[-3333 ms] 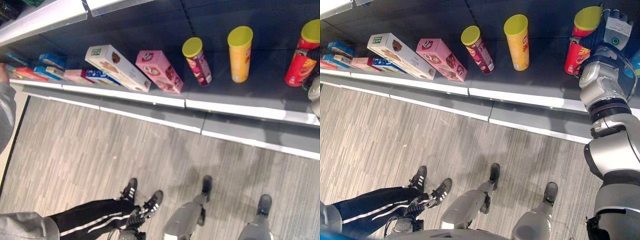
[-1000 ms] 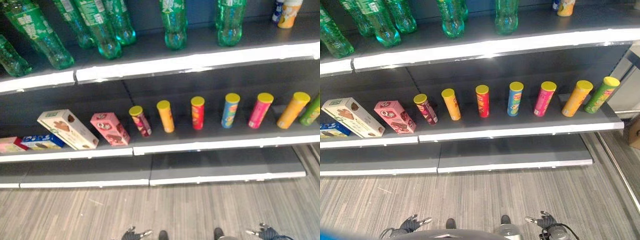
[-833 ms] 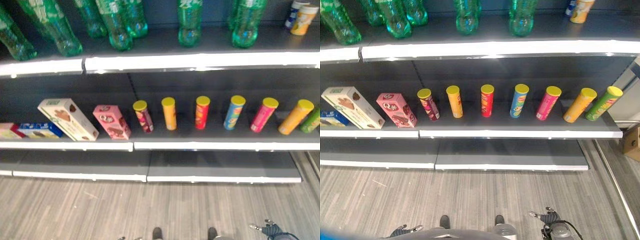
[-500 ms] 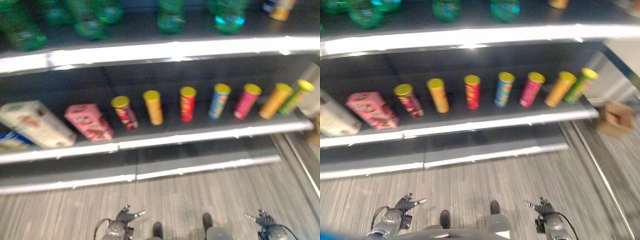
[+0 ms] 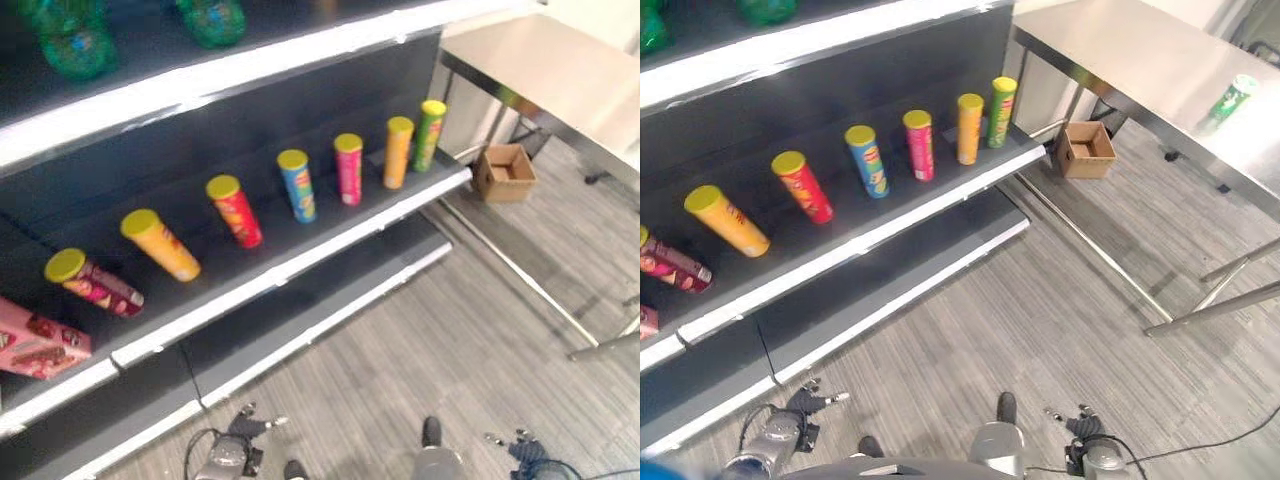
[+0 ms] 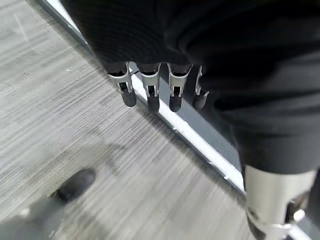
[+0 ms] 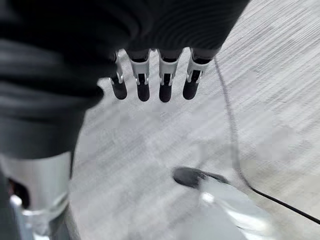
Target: Put the goods on the table back onto the shelves and tidy them up.
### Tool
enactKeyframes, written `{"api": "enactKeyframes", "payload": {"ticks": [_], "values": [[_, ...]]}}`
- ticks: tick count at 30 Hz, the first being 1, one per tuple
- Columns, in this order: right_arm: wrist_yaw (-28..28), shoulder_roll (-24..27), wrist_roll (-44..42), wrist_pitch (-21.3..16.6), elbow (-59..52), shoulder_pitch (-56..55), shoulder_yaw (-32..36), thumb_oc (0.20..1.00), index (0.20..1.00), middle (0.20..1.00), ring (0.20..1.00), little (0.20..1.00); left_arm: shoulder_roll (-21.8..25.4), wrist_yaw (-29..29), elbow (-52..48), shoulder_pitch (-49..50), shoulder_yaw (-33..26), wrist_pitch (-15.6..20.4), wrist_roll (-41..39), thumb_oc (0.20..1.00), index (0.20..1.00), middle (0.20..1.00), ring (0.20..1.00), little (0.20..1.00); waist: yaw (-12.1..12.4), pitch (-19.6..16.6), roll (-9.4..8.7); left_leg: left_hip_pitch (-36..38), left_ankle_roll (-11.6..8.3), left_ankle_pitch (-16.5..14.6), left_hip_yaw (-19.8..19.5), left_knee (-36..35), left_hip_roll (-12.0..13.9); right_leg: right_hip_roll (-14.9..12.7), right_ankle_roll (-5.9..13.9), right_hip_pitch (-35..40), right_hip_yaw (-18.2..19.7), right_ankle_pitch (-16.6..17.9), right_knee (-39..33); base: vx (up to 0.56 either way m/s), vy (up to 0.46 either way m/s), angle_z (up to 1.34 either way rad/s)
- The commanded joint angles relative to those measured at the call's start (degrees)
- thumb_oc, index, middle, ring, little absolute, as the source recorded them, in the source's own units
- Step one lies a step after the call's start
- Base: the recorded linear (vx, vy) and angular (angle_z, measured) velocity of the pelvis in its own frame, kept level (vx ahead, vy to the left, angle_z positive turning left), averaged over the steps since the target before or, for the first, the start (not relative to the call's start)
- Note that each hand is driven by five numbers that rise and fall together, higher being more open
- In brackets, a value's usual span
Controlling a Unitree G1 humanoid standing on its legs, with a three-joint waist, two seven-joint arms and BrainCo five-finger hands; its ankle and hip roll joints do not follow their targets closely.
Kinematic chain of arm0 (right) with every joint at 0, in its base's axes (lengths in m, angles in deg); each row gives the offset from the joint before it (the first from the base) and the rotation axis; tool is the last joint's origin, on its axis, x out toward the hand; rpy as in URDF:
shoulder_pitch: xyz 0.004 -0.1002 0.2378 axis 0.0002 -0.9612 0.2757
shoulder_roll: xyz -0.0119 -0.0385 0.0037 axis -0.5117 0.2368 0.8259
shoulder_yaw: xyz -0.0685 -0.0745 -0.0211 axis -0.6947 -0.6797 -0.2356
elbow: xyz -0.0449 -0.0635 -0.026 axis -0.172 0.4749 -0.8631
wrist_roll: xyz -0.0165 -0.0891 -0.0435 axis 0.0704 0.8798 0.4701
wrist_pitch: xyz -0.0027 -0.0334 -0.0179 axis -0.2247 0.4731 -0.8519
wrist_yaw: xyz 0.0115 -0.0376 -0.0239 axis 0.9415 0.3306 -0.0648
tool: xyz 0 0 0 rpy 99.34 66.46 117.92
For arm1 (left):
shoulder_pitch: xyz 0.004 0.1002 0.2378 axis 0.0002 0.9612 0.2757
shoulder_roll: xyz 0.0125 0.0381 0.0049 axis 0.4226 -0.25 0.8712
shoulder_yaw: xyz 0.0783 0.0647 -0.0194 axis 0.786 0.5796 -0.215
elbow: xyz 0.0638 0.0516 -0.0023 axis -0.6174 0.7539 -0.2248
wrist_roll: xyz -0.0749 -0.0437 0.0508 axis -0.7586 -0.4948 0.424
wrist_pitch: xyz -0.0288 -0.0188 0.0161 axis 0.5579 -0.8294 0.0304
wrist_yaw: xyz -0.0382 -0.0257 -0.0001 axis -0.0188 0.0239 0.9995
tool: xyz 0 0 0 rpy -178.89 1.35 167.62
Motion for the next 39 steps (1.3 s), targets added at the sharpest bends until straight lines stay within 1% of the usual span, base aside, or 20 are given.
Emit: {"api": "enactKeyframes", "payload": {"ticks": [1, 2, 4, 7, 9, 11, 12, 13, 15, 16, 19, 23, 27, 29, 30, 32, 33, 35, 37, 39], "values": [[-1.3, 0.9, 0.8, -1.4, -1.1, -0.5, 1.1, 1.0, 1.0, 1.0, 1.0, 1.0, 3.9, -0.3, 1.5, -2.1, -2.1, 1.5, -0.9, 1.0, 1.0, 1.0, 1.0, 1.0, 0.8, -3.1, -5.49, -1.7, -0.07, -7.6, -1.9, 7.9, -0.6, -4.6, 1.91, -5.4, -0.2, -3.3, 4.5, 0.1, -0.608, -0.22], [-1.8, 2.1, 0.0, -2.0, -2.1, -0.9, 1.4, 1.0, 1.0, 1.0, 1.0, 1.0, 3.4, -0.2, 1.2, -2.0, -2.7, 1.6, -2.3, 1.0, 1.0, 1.0, 1.0, 1.0, 0.3, -2.7, -4.43, -3.8, -1.06, -6.9, -3.0, 12.4, 2.8, -1.5, -0.12, -4.5, -0.8, -6.3, 4.9, 0.07, -0.568, -0.16], [-2.1, 3.0, -0.4, -2.3, -2.9, -1.3, 1.6, 1.0, 1.0, 1.0, 1.0, 1.0, 3.0, 0.0, 1.2, -1.3, -3.2, 1.5, -2.9, 1.0, 1.0, 1.0, 1.0, 1.0, 0.4, -1.8, -3.75, -6.4, -1.46, -4.4, -4.4, 20.2, 5.5, 1.1, -2.32, -2.3, -1.3, -8.4, 4.1, 0.09, -0.426, 0.0], [-2.1, 3.7, -0.8, -2.6, -4.3, -1.9, 1.4, 1.0, 1.0, 1.0, 1.0, 1.0, 2.7, 0.1, 1.3, -0.6, -3.7, 1.2, -3.2, 1.0, 1.0, 1.0, 1.0, 1.0, 1.0, -0.2, -3.44, -8.4, -1.52, -0.3, -7.4, 27.8, 6.3, 3.6, -4.73, 0.2, -1.0, -9.9, 3.6, 0.07, -0.228, -0.15], [-2.4, 4.2, -1.0, -2.5, -3.8, -0.7, 1.1, 1.0, 1.0, 1.0, 1.0, 1.0, 2.1, 0.2, 2.3, -0.2, -3.8, 1.1, -3.4, 1.0, 1.0, 1.0, 1.0, 1.0, 1.7, 0.7, -3.93, -11.3, -0.73, 0.6, -10.9, 33.6, 3.4, 4.4, -6.05, 1.5, 0.0, -10.6, 2.9, 0.11, -0.246, -0.29], [-2.2, 4.0, -1.0, -2.4, -3.9, 0.5, 0.0, 1.0, 1.0, 1.0, 1.0, 1.0, 1.3, 0.3, 3.5, 0.1, -3.4, 1.2, -2.9, 1.0, 1.0, 1.0, 1.0, 1.0, 3.4, 1.3, -4.7, -17.2, 0.86, -3.3, -17.0, 34.8, -5.4, 4.8, -6.28, 2.0, 2.6, -11.2, 2.7, 0.1, -0.173, -0.31], [-2.2, 4.0, -1.0, -2.4, -3.9, 0.5, 0.0, 1.0, 1.0, 1.0, 1.0, 1.0, 1.3, 0.3, 3.5, 0.1, -3.4, 1.2, -2.9, 1.0, 1.0, 1.0, 1.0, 1.0, 3.3, 1.3, -4.71, -17.2, 0.87, -3.2, -17.0, 34.8, -5.5, 4.8, -6.28, 2.0, 2.6, -11.2, 2.7, 0.17, -0.135, -0.45], [-2.0, 3.5, -1.6, -2.7, -4.0, 0.8, -0.4, 1.0, 1.0, 1.0, 1.0, 1.0, 0.8, 0.2, 5.0, 0.3, -3.0, 1.3, -2.5, 1.0, 1.0, 1.0, 1.0, 1.0, 4.1, 1.4, -4.51, -18.6, 1.61, -5.3, -16.8, 30.2, -7.2, 5.7, -5.88, 3.3, 3.8, -11.8, 2.0, 0.3, -0.112, -0.47], [-2.4, 3.0, -1.7, -2.9, -4.0, 0.8, -1.0, 1.0, 1.0, 1.0, 1.0, 1.0, 0.3, 0.2, 4.4, 0.6, -2.6, 1.3, -2.5, 1.0, 1.0, 1.0, 1.0, 1.0, 4.6, 1.2, -2.58, -20.9, 1.31, 0.4, -13.3, 16.9, -5.3, 7.2, -5.87, 4.7, 3.1, -13.1, 2.1, 0.31, -0.067, -0.31], [-2.4, 3.0, -1.7, -2.9, -4.0, 0.8, -1.0, 1.0, 1.0, 1.0, 1.0, 1.0, 0.3, 0.2, 4.3, 0.6, -2.6, 1.3, -2.5, 1.0, 1.0, 1.0, 1.0, 1.0, 4.7, 1.4, -2.74, -20.3, 1.3, 0.7, -13.0, 16.2, -5.4, 7.0, -5.85, 4.8, 3.3, -13.2, 2.1, 0.18, 0.001, 0.04], [-3.2, 2.9, -1.3, -3.1, -3.4, 1.4, -1.4, 1.0, 1.0, 1.0, 1.0, 1.0, 0.4, -0.1, 3.2, 0.0, -2.6, 1.3, -2.7, 1.0, 1.0, 1.0, 1.0, 1.0, 5.5, 1.9, -1.48, -21.8, -0.12, 5.4, -9.9, 3.6, -3.7, 8.3, -5.92, 7.0, 2.8, -15.2, 2.6, 0.26, -0.007, 0.05], [-3.3, 2.6, 0.3, -3.3, -2.7, 2.1, -2.4, 1.0, 1.0, 1.0, 1.0, 1.0, -0.3, -0.7, 4.0, 0.4, -3.9, 1.4, -3.8, 1.0, 1.0, 1.0, 1.0, 1.0, 5.8, 0.8, -0.14, -19.8, -0.62, 8.6, -12.6, 0.8, -4.8, 9.9, -5.61, 10.0, 5.9, -17.3, 2.9, 0.33, 0.042, -0.3], [-2.8, 2.4, 2.2, -3.1, -4.7, 2.4, -2.4, 1.0, 1.0, 1.0, 1.0, 1.0, -0.4, -1.4, 4.3, 1.7, -5.8, 1.7, -4.4, 1.0, 1.0, 1.0, 1.0, 1.0, 7.9, -1.3, -0.92, -17.4, 1.45, 7.1, -10.2, 2.8, -6.0, 6.5, -3.83, 9.9, 8.1, -19.5, 9.0, 0.36, 0.155, -1.03], [-3.3, 3.2, 3.9, -3.1, -7.7, 2.6, -1.6, 1.0, 1.0, 1.0, 1.0, 1.0, -0.1, -1.4, 3.1, 1.9, -6.2, 1.7, -4.7, 1.0, 1.0, 1.0, 1.0, 1.0, 8.1, -1.3, -1.59, -13.5, 3.99, 4.3, -7.5, 2.6, -7.3, 2.6, -0.79, 3.8, 6.2, -17.8, 24.6, 0.27, 0.174, -1.38], [-3.3, 3.2, 3.9, -3.1, -7.8, 2.6, -1.6, 1.0, 1.0, 1.0, 1.0, 1.0, -0.1, -1.4, 3.1, 1.9, -6.2, 1.7, -4.7, 1.0, 1.0, 1.0, 1.0, 1.0, 8.2, -1.5, -1.43, -13.7, 3.96, 4.4, -7.4, 2.6, -7.1, 2.8, -0.86, 3.6, 6.3, -17.6, 24.6, 0.11, 0.089, -0.53], [-4.6, 3.3, 3.0, -3.4, -10.8, 2.3, 0.2, 1.0, 1.0, 1.0, 1.0, 1.0, 0.8, -1.6, 1.9, 1.2, -4.8, 1.6, -4.0, 1.0, 1.0, 1.0, 1.0, 1.0, 6.4, -0.3, -1.33, -10.8, 5.44, 2.5, -7.3, 1.8, -8.2, 0.3, 0.17, -2.4, 5.9, -11.1, 37.0, 0.11, 0.114, 0.03], [-4.6, 3.3, 3.0, -3.4, -10.8, 2.3, 0.2, 1.0, 1.0, 1.0, 1.0, 1.0, 0.8, -1.6, 1.9, 1.2, -4.8, 1.5, -4.0, 1.0, 1.0, 1.0, 1.0, 1.0, 6.4, -0.3, -1.42, -10.8, 5.47, 2.6, -7.2, 1.8, -8.3, 0.2, 0.21, -2.6, 6.0, -11.2, 37.3, 0.11, 0.096, 0.45], [-5.3, 2.9, 3.2, -3.6, -11.4, 1.6, 1.0, 1.0, 1.0, 1.0, 1.0, 1.0, 1.2, -1.7, 1.2, 0.9, -4.5, 1.6, -3.5, 1.0, 1.0, 1.0, 1.0, 1.0, 6.2, -0.2, -1.42, -9.3, 5.5, 1.3, -7.1, 1.3, -8.8, -4.1, -0.13, -3.1, 2.4, -10.7, 35.5, 0.12, 0.027, 0.4], [-5.8, 3.3, 3.7, -3.5, -11.5, 1.4, 2.3, 1.0, 1.0, 1.0, 1.0, 1.0, 1.5, -2.0, 0.5, 0.6, -4.5, 1.7, -3.2, 1.0, 1.0, 1.0, 1.0, 1.0, 6.3, -0.7, -1.3, -9.1, 4.97, 0.0, -7.5, 1.0, -8.9, -8.0, -1.15, -2.1, -2.9, -11.7, 28.0, 0.13, -0.037, 0.14], [-6.2, 3.7, 3.7, -3.2, -11.8, 1.0, 3.8, 1.0, 1.0, 1.0, 1.0, 1.0, 1.2, -2.4, 1.5, 0.3, -4.4, 1.9, -2.7, 1.0, 1.0, 1.0, 1.0, 1.0, 5.5, -1.1, -1.81, -9.1, 4.55, -1.2, -9.1, 0.8, -9.8, -8.5, 0.07, -3.6, -1.3, -9.0, 17.1, 0.16, -0.115, 0.09]]}}
